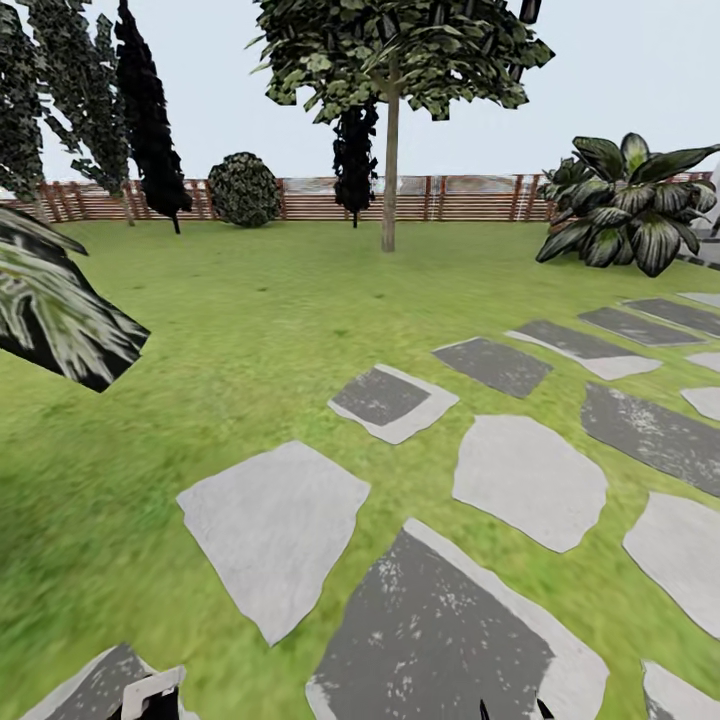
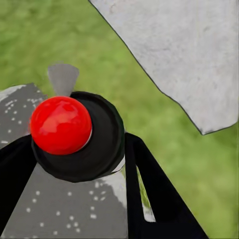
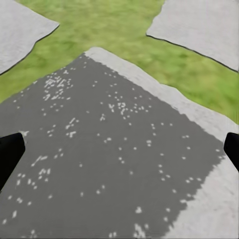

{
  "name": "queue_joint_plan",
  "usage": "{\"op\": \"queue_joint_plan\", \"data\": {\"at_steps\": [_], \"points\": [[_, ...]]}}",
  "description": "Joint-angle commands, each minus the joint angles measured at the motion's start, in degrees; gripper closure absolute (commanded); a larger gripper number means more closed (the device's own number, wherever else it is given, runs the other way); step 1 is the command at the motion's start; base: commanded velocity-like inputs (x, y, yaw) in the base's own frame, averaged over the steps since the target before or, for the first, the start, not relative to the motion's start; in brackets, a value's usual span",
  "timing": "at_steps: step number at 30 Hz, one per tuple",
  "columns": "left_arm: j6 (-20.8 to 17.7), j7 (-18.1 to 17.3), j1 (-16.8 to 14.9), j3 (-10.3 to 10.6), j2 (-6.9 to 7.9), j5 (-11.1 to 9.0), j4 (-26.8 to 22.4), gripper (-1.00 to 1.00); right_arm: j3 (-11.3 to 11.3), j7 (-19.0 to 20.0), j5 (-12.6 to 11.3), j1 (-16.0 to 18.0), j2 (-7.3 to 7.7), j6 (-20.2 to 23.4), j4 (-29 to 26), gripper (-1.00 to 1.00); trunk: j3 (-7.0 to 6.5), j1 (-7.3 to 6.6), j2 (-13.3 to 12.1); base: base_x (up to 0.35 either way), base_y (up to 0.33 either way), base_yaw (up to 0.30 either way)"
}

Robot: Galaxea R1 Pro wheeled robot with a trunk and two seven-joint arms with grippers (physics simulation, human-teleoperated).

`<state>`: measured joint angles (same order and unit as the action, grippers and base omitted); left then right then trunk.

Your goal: In the garden, pick up the pesticide atomizer on the floor and spray pesticide onto both trees until each tree trunk is fully covered.

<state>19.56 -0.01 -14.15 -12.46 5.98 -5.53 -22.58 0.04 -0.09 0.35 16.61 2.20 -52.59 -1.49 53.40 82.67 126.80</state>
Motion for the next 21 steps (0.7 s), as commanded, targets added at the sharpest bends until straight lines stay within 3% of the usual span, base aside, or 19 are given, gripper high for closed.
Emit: {"op": "queue_joint_plan", "data": {"at_steps": [1,21], "points": [[0.0,0.0,0.0,0.0,0.00,0.0,0.0,1.00,0.0,0.0,0.0,0.0,0.00,0.0,0.0,-1.00,0.00,0.00,0.0,0.340,0.000,0.000],[0.0,0.0,0.0,0.1,0.00,0.0,0.0,1.00,0.0,0.0,0.0,0.0,0.00,0.0,0.0,-1.00,0.00,0.00,0.0,0.340,0.000,0.000]]}}
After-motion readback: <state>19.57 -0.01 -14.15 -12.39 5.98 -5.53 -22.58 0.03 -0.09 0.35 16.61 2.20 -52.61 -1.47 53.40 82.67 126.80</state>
